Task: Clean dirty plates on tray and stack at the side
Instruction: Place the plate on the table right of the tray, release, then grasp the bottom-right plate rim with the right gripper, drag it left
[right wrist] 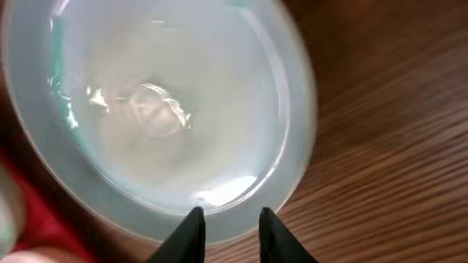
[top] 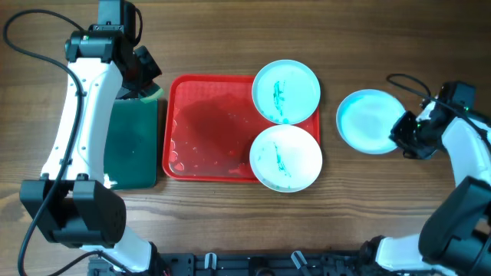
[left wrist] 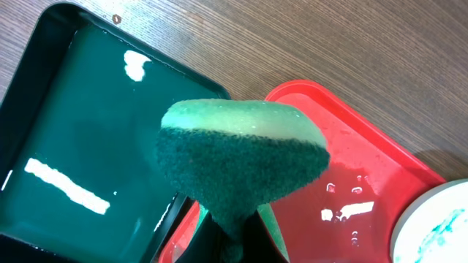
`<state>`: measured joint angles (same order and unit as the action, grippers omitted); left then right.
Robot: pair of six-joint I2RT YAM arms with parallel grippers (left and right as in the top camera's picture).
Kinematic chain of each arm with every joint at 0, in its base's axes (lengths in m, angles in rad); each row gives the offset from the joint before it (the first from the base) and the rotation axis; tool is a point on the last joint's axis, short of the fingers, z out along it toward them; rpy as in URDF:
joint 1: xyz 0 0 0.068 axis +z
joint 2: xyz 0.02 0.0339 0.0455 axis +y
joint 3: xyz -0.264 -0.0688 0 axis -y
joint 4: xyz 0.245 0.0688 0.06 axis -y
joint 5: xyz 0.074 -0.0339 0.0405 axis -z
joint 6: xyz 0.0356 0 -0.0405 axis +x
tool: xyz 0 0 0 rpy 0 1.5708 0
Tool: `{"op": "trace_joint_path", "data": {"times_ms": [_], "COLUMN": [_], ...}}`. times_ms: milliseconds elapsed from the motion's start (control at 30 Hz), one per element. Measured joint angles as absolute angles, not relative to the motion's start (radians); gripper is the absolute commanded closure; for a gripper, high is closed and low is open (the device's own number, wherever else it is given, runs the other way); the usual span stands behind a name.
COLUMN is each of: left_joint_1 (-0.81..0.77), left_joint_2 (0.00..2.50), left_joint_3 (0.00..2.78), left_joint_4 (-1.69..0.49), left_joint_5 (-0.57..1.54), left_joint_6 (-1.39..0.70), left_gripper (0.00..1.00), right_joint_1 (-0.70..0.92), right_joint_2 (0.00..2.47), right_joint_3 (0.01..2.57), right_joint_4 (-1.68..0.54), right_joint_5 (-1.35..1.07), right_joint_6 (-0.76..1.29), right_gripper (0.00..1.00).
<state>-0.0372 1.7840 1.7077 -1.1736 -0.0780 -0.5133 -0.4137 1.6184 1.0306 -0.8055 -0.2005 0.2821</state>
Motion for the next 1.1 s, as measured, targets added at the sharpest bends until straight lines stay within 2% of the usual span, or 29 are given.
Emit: {"op": "trace_joint_path", "data": {"times_ms": [133, 267, 400, 567, 700, 800, 1100], "left_joint_1": [-0.037, -0.037, -0.037, -0.037, -0.037, -0.037, -0.037], "left_joint_2": [1.784, 1.784, 1.784, 1.784, 1.784, 1.784, 1.784], "left_joint_3": [1.708, 1.707, 1.707, 1.708, 1.708, 1.708, 1.707], "left_joint_4": [-1.174, -1.174, -1.174, -1.173, -1.173, -1.173, -1.173], "left_joint_5": [-0.076, -0.062, -0.058, -0.055, -0.055, -0.055, -0.055], "left_joint_6": [-0.513, -0.514, -0.514, -0.513, -0.513, -0.513, -0.514], "left_gripper": [0.96, 0.96, 0.96, 0.96, 0.96, 0.96, 0.96], "right_joint_1": [-0.231, -0.035, 0.075, 0.143, 0.163, 0.163, 0.173], "right_joint_2": [1.441, 1.443, 1.477, 1.534, 1.584, 1.631, 1.636], "right_joint_3": [1.073, 1.073, 1.01, 0.915, 0.878, 0.877, 0.878], "right_joint_4": [-0.897, -0.95, -0.95, -0.868, -0.817, -0.805, -0.853], "right_joint_5": [-0.311, -0.333, -0.315, -0.305, -0.302, -0.286, -0.329], "right_joint_6": [0.276, 0.275, 0.31, 0.327, 0.336, 0.337, 0.34], "right_gripper": [0.7, 0.7, 0.7, 0.71, 0.75, 0.96, 0.96]}}
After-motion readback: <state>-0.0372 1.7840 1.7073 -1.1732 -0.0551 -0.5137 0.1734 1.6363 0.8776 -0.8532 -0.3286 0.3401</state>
